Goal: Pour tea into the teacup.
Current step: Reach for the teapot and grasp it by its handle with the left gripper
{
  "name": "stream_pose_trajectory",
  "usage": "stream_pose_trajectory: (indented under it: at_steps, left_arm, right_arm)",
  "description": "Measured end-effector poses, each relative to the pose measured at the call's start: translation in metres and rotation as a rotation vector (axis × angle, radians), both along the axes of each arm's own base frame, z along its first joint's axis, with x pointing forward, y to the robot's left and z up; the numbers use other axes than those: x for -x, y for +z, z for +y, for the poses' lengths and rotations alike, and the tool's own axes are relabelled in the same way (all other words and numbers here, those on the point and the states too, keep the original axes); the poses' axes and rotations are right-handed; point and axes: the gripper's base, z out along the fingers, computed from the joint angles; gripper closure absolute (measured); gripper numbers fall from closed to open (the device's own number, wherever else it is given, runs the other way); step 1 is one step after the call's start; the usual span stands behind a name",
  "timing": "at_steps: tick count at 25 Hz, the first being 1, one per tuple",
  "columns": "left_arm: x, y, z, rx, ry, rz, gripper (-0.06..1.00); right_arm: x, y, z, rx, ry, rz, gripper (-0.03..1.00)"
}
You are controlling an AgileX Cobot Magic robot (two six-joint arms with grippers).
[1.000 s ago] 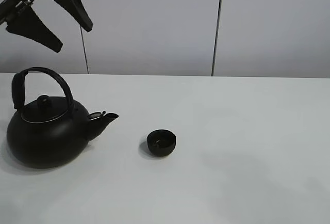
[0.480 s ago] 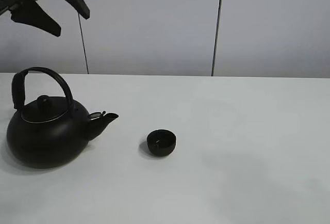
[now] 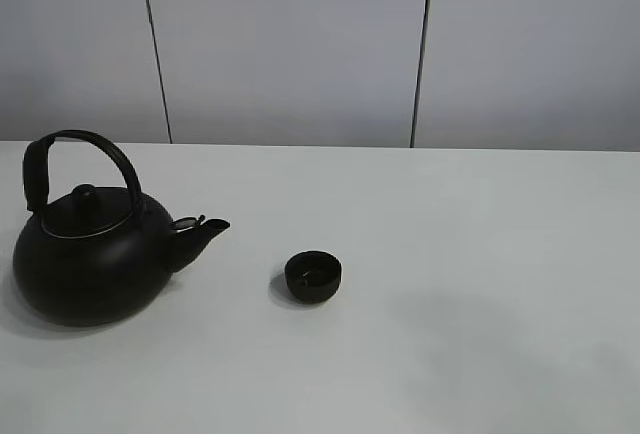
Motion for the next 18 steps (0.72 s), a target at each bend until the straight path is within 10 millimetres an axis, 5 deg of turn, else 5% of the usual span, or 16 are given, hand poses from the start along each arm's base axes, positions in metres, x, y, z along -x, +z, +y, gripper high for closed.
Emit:
stream_pose_trajectory:
  at_steps: [4,8,12,18]
  left_arm:
    - [0.042,0.032,-0.01,-0.02,-0.015,-0.201,0.49]
    - [0.081,0.028,-0.017,-0.044,-0.096,-0.344,0.49]
    - [0.112,0.003,-0.02,-0.132,-0.265,-0.474,0.49]
    - [0.131,-0.073,-0.014,-0.217,-0.337,-0.296,0.49]
  right_arm:
    - [0.0,0.0,0.0,0.0,0.0,0.0,0.39]
    - [0.0,0.0,0.0,0.0,0.0,0.0,0.39]
    - [0.0,0.0,0.0,0.0,0.0,0.0,0.39]
    - [0.0,0.0,0.0,0.0,0.0,0.0,0.39]
